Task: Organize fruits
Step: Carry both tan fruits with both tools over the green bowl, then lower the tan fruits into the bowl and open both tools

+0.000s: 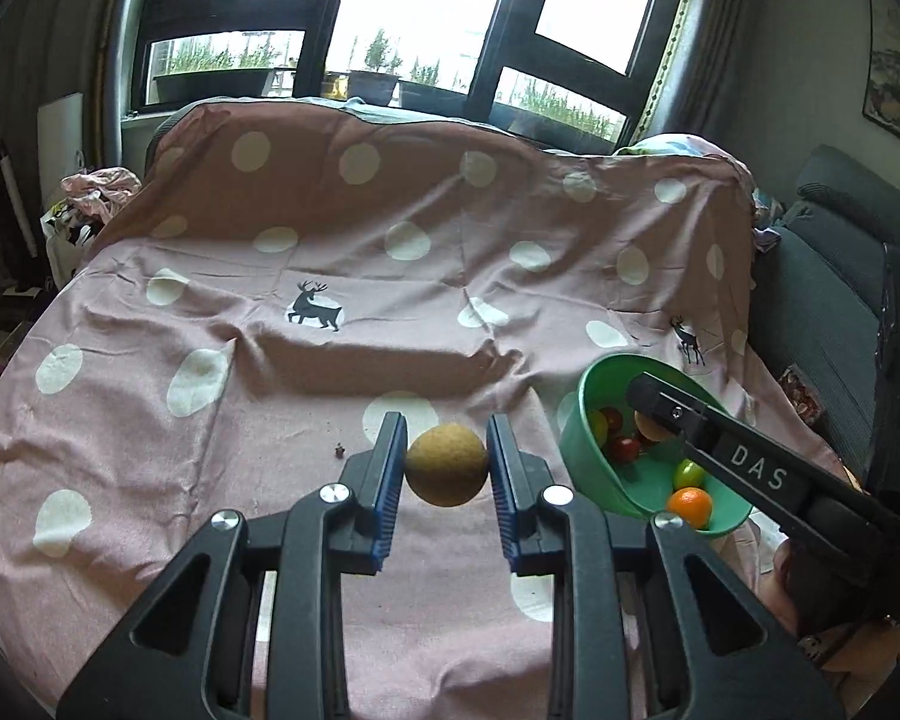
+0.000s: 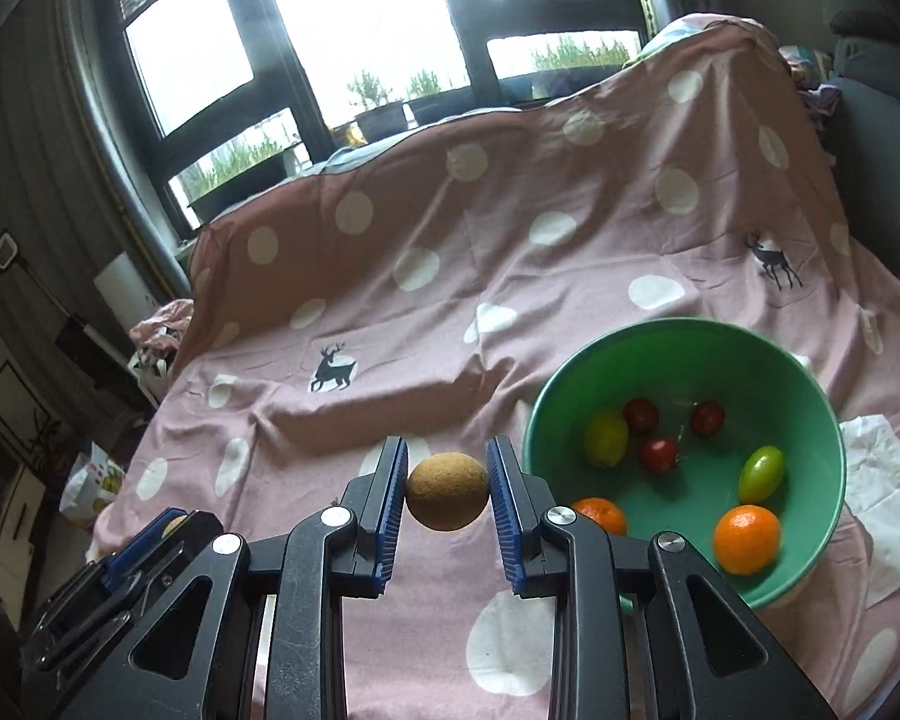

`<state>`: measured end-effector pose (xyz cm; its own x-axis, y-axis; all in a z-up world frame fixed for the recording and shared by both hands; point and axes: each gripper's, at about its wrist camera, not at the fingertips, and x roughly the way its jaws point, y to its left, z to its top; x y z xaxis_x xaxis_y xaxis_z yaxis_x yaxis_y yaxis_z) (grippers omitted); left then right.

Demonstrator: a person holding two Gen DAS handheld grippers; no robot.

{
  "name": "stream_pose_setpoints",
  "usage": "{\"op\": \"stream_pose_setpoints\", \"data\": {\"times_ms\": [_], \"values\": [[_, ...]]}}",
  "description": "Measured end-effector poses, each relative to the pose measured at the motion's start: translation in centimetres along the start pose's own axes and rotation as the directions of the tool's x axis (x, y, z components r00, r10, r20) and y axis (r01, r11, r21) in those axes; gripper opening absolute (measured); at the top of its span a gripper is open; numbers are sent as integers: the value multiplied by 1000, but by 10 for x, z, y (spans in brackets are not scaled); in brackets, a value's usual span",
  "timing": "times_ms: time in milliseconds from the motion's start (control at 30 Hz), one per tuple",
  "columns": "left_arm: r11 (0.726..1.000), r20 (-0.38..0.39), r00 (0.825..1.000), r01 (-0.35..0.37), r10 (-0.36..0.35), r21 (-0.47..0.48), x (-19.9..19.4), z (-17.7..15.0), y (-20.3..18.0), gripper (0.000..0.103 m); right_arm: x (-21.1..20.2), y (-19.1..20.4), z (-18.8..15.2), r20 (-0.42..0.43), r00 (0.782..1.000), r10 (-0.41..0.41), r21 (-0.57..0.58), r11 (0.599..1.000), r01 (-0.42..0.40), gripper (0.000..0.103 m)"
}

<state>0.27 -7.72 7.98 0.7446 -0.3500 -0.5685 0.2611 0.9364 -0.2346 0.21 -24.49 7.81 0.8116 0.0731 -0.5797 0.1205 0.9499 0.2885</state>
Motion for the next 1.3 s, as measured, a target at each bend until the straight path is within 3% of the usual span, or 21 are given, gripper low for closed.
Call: {"op": "stream_pose_setpoints", "data": {"times_ms": [333,533,800,1300], "values": [[987,-32,992,128,-126,92,37,14,-67,27,-16,-62,11,44,996,-81,121,990,75,29],[953,-133,956,279,-263,117,67,14,-101,27,-9,-92,11,2,993,-115,187,976,113,29],[950,-228,940,286,-254,121,103,2,-120,27,0,-122,6,-56,990,-128,273,952,139,29],[946,-311,924,280,-221,161,134,-15,-137,27,15,-143,0,-138,982,-130,326,930,169,29]]}}
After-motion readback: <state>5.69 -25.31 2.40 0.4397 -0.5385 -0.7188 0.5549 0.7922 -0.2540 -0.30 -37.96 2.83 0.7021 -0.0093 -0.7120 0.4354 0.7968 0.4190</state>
